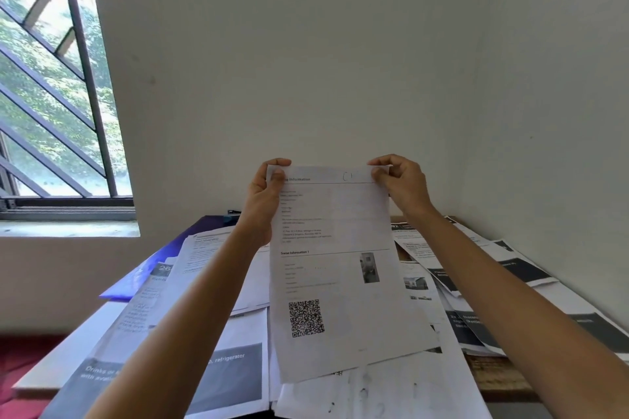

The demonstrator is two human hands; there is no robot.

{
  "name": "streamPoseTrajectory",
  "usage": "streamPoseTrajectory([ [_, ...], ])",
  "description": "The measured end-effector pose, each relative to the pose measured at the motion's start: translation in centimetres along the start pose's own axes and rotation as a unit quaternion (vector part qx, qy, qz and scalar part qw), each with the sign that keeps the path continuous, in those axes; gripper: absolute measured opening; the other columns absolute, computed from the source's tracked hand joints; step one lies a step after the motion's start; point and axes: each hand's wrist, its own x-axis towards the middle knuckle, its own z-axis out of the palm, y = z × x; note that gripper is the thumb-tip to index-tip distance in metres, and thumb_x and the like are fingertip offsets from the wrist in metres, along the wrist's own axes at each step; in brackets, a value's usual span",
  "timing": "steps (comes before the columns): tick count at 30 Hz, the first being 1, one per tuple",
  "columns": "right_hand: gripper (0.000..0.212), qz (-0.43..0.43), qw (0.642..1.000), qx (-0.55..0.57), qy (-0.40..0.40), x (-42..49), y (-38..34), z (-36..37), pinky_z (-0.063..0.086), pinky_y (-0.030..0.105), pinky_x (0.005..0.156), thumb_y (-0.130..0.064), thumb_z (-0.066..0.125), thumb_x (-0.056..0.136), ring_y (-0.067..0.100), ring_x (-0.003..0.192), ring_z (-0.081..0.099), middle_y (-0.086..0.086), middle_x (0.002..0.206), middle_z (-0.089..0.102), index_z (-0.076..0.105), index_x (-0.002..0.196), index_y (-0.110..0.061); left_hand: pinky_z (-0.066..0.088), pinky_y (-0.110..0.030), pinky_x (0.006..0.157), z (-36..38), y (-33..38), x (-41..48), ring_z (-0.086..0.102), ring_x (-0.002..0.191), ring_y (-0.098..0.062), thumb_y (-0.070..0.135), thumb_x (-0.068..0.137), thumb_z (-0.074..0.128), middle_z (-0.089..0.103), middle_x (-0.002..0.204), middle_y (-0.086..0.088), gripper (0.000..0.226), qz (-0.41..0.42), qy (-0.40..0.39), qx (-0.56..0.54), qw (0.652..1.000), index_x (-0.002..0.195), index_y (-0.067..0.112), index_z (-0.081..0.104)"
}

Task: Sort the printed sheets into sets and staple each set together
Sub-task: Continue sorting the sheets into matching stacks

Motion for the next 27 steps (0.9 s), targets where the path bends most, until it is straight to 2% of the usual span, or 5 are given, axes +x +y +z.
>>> streamPoseTrajectory([
  [3, 0.016, -0.096, 0.991, -0.097, 0.001, -0.1, -0.5, 0.2, 0.045, 0.007, 0.076, -0.006, 0.060, 0.089, 0.009, 0.089, 0.061, -0.001, 0.097, 0.071, 0.071, 0.097, -0.015, 0.057, -0.033, 0.058, 0.2, 0.2, 0.1, 0.058, 0.075, -0.024, 0.028, 0.103, 0.041, 0.059, 0.090, -0.007, 0.017, 0.004, 0.002, 0.000, 1.000, 0.098, 0.029, 0.057],
  [11, 0.023, -0.260, 0.926, -0.267, -0.056, -0.2, -0.4, 1.8, 0.003, 0.045, 0.115, -0.017, 0.052, 0.096, 0.018, 0.128, 0.049, -0.003, 0.118, 0.067, 0.066, 0.114, -0.019, 0.056, -0.029, 0.058, 1.1, 0.6, -0.1, 0.056, 0.077, -0.027, 0.025, 0.103, 0.042, 0.055, 0.092, -0.010, 0.016, 0.047, -0.022, 0.014, 0.999, 0.098, 0.025, 0.057],
  [18, 0.010, -0.158, 0.970, -0.181, -0.028, 1.5, -0.1, -0.2, 0.042, 0.048, 0.099, -0.031, 0.066, 0.087, 0.008, 0.088, 0.065, -0.014, 0.084, 0.071, 0.073, 0.084, -0.024, 0.057, -0.030, 0.059, 0.6, 0.9, 0.2, 0.057, 0.073, -0.022, 0.023, 0.103, 0.042, 0.057, 0.090, -0.005, 0.017, 0.040, -0.024, -0.014, 0.999, 0.100, 0.024, 0.059],
  [22, 0.005, -0.074, 0.991, -0.097, -0.046, 1.8, -0.5, -1.1, 0.045, 0.006, 0.078, -0.018, 0.068, 0.087, -0.008, 0.081, 0.059, -0.002, 0.091, 0.072, 0.074, 0.089, -0.018, 0.057, -0.031, 0.060, 0.4, 0.8, 0.8, 0.060, 0.072, -0.018, 0.023, 0.102, 0.044, 0.059, 0.088, -0.001, 0.018, 0.024, -0.019, -0.038, 0.999, 0.100, 0.025, 0.061],
  [27, 0.003, 0.090, 0.993, 0.070, -0.039, 2.5, -0.2, -1.0, 0.053, 0.022, 0.063, -0.019, 0.069, 0.087, 0.007, 0.077, 0.062, -0.005, 0.087, 0.070, 0.073, 0.086, -0.019, 0.057, -0.031, 0.061, 0.9, 0.7, 1.8, 0.059, 0.070, -0.015, 0.022, 0.103, 0.045, 0.060, 0.085, 0.002, 0.020, -0.011, 0.010, -0.050, 0.999, 0.096, 0.025, 0.063],
])
